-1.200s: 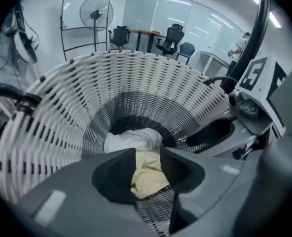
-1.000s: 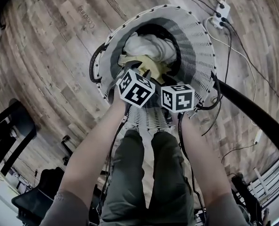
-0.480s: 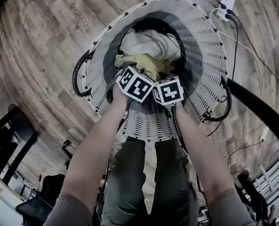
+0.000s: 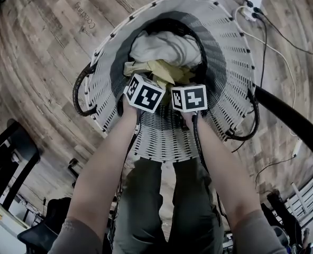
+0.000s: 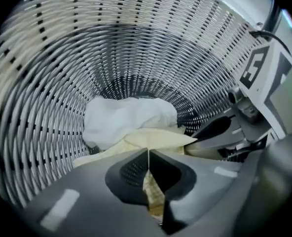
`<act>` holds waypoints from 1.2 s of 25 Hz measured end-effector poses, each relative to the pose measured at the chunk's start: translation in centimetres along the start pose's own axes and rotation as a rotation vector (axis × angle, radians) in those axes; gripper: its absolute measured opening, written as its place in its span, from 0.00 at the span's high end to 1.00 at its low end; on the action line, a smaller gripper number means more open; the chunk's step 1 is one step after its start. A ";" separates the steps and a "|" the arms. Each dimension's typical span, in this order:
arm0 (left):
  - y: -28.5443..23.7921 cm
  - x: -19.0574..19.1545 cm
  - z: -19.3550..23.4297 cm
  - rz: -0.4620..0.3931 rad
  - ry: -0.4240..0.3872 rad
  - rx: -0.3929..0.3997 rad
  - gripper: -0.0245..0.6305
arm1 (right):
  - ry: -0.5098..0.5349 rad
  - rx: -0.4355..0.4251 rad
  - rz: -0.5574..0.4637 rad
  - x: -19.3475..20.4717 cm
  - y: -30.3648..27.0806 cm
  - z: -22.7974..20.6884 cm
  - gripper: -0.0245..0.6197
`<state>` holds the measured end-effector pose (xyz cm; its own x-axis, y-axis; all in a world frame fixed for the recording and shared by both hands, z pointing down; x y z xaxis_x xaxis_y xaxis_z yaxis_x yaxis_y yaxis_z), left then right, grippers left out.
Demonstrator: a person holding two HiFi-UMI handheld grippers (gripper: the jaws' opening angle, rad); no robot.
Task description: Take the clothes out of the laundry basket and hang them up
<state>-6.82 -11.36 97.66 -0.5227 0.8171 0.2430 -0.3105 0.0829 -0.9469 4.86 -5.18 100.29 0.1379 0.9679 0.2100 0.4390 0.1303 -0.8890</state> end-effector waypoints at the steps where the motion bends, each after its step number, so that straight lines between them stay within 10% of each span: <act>1: 0.4 -0.2 0.0 -0.020 0.032 0.011 0.96 | -0.029 -0.003 -0.020 -0.1 0.5 0.0 0.90; 9: 5.6 -2.1 -2.0 -0.125 0.116 0.035 0.96 | -0.170 0.025 -0.121 -0.9 7.1 0.9 0.90; 30: 36.9 -7.4 -9.8 -0.377 0.130 0.188 0.96 | -0.012 -0.065 -0.377 -5.8 39.6 14.7 0.90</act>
<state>-6.64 -8.72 58.85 -0.2450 0.8155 0.5243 -0.6057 0.2935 -0.7396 8.36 -2.50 57.87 -0.0539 0.8570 0.5124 0.5128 0.4641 -0.7222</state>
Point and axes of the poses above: the fingertips, and each gripper's own axes: y backward along the fingers, z to its left, x out of its underside, the point moved 8 cm from there along y, backward along the fingers, and after that the axes turned 10 degrees about y, right-handed, at the moved point
